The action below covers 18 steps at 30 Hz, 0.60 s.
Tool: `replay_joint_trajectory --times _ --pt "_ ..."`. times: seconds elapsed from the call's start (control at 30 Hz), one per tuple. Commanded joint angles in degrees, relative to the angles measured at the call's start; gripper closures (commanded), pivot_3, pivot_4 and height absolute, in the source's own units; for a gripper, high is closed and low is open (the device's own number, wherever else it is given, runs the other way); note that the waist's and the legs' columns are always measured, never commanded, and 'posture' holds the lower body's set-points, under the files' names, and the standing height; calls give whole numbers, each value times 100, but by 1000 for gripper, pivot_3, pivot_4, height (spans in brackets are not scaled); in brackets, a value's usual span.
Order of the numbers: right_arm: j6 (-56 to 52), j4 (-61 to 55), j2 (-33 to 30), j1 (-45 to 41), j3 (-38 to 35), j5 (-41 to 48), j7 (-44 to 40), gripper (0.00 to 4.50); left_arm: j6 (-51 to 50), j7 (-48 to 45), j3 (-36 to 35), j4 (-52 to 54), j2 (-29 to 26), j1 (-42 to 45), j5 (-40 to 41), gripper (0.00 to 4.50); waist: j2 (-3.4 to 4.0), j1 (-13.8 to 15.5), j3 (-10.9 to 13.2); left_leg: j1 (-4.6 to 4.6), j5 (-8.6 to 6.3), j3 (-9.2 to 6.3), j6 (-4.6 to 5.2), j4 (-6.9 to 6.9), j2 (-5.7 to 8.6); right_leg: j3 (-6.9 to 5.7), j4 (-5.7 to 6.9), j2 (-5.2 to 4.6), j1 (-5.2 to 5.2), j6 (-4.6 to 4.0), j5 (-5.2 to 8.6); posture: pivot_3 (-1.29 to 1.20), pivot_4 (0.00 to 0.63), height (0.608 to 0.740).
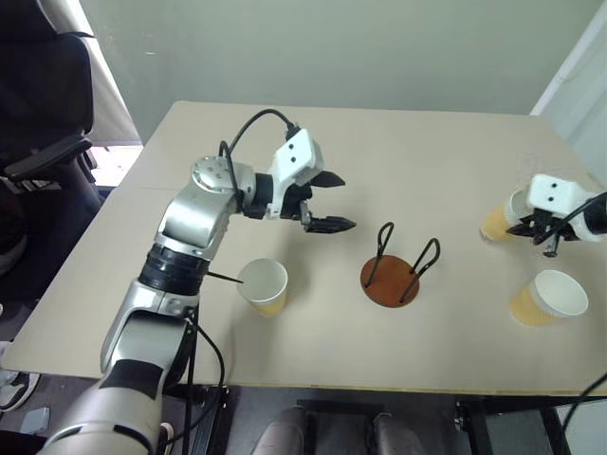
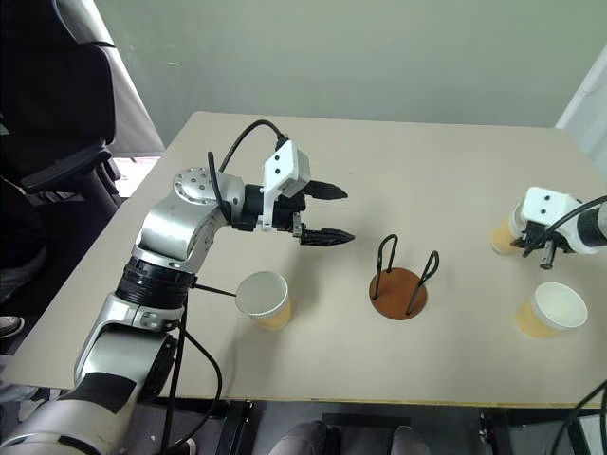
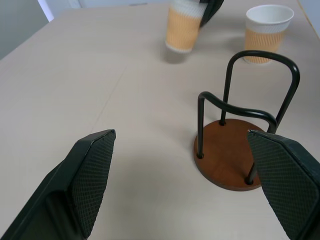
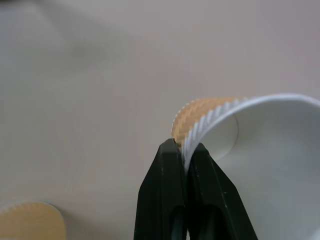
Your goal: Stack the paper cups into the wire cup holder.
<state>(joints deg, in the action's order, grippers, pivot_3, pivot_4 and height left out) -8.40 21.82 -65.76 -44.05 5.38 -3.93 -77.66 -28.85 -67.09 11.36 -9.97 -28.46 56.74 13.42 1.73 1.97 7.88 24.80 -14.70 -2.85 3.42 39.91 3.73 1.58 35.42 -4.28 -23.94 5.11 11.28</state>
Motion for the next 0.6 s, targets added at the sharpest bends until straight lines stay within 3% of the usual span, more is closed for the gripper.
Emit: replay_joint_trajectory --times 0.03,0.27,0.6 --pt "-928 -1879 -350 124 -683 739 -220 4484 40 -33 -63 157 -54 -14 67 0 0 -20 0 2 0 0 -1 0 0 0 -7 1 -2 0 0 0 150 740" --pt "-2527 -4205 -481 -19 -941 1886 -196 4484 78 -76 -27 67 -28 -13 56 0 2 -23 2 6 1 -6 1 1 0 -1 -29 4 1 0 0 0 150 740" --pt "-2834 -4940 -527 417 -706 2197 -63 4484 106 -47 5 16 46 46 40 0 2 -12 2 10 4 -12 8 3 2 -3 -38 3 -1 5 -2 0 150 740"
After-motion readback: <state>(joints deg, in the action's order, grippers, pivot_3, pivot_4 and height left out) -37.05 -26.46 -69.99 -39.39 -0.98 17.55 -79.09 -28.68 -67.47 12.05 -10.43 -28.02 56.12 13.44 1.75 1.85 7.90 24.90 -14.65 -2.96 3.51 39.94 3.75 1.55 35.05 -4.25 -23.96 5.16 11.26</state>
